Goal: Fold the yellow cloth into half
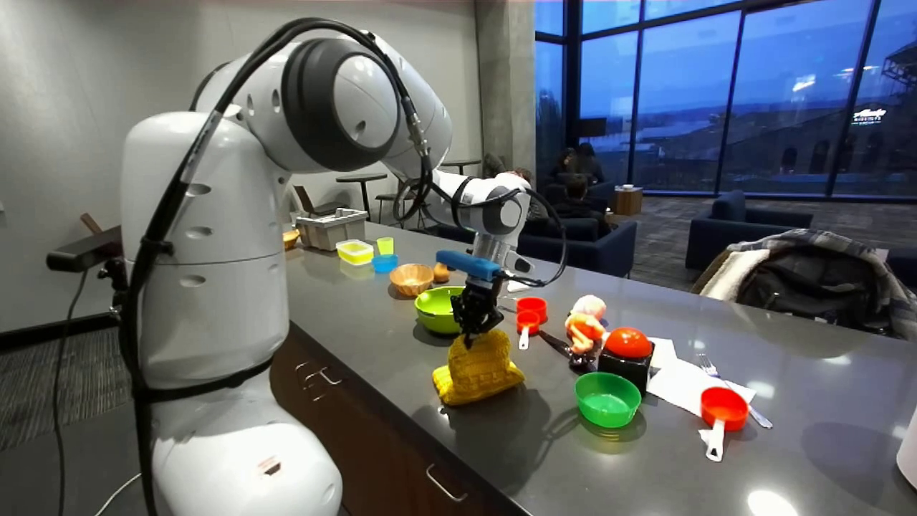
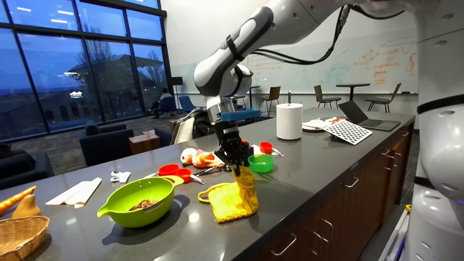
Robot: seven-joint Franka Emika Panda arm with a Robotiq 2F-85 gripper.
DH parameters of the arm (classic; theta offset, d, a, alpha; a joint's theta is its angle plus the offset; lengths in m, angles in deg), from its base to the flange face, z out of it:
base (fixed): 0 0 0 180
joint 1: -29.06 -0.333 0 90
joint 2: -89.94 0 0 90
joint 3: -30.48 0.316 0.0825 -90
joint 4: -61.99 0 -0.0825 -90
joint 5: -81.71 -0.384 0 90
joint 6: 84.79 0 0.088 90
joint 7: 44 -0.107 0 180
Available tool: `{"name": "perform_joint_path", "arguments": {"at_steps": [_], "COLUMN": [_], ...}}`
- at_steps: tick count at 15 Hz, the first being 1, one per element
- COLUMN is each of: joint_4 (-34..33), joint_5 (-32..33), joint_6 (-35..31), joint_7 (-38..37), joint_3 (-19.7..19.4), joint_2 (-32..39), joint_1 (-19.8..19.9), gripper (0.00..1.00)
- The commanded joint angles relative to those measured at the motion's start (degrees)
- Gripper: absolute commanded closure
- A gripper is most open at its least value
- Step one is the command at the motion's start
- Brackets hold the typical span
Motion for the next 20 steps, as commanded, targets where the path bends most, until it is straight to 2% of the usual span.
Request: {"name": "perform_joint_path", "arguments": {"at_steps": [1, 12, 20], "joint_4": [-5.57, -17.53, -20.29], "joint_5": [-1.72, -5.19, -4.12], "joint_6": [3.11, 6.59, 4.37], "joint_7": [1.15, 1.20, 1.80], "joint_3": [0.49, 2.29, 2.39], "joint_2": [6.17, 21.97, 24.51], "joint_1": [-0.65, -3.31, -5.06], "gripper": [0.98, 0.98, 0.98]}}
